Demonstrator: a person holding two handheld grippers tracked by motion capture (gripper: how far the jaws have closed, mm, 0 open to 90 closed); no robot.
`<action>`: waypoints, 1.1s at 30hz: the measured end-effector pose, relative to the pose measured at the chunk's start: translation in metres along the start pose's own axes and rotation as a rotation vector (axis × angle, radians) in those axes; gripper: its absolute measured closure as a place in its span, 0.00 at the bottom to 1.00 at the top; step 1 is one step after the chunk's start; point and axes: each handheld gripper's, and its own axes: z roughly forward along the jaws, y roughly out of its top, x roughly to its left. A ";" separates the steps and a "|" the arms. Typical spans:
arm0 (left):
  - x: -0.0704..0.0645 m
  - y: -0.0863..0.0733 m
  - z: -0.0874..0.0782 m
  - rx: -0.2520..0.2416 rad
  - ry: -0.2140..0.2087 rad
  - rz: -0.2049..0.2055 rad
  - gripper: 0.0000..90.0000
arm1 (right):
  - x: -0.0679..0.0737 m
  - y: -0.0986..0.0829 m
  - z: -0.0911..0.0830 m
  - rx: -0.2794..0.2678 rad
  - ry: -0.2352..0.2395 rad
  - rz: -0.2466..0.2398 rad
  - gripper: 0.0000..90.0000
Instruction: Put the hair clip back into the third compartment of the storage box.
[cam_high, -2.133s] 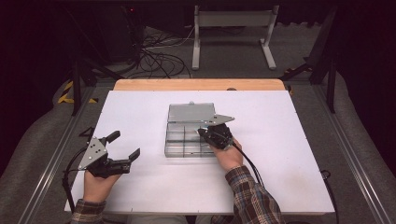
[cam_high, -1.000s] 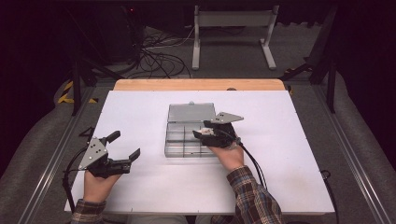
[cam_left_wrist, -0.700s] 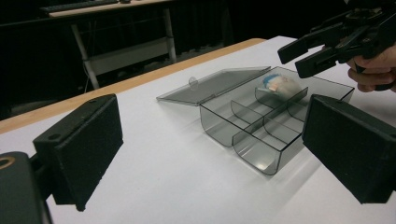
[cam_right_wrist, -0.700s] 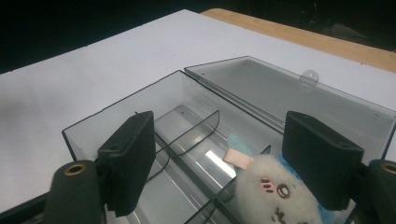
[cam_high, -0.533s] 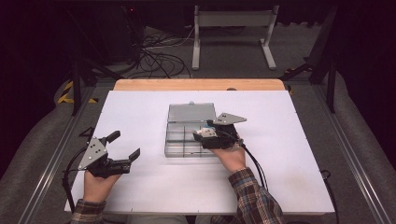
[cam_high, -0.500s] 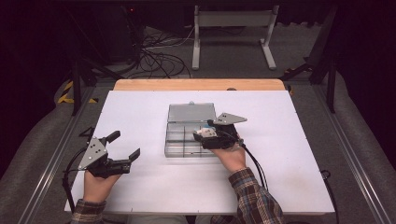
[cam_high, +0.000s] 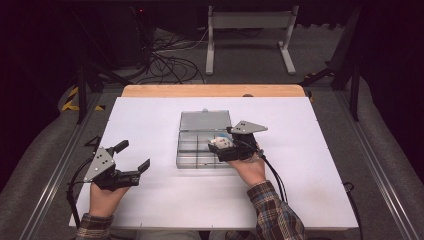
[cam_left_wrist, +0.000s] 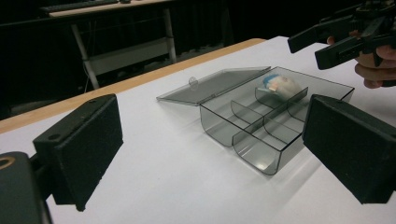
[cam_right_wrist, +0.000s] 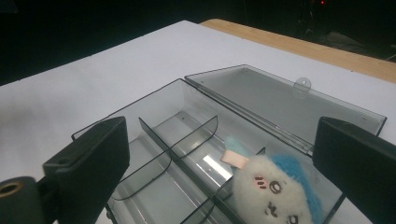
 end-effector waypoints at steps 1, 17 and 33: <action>0.000 0.000 0.000 0.002 0.000 0.000 0.06 | 0.000 0.000 -0.001 -0.001 -0.002 0.003 0.04; 0.000 0.000 0.000 0.000 0.000 0.000 0.06 | -0.002 -0.001 -0.014 -0.025 -0.034 -0.006 0.00; -0.001 0.000 0.000 0.001 -0.002 0.000 0.06 | -0.004 -0.003 -0.032 -0.059 -0.055 -0.013 0.00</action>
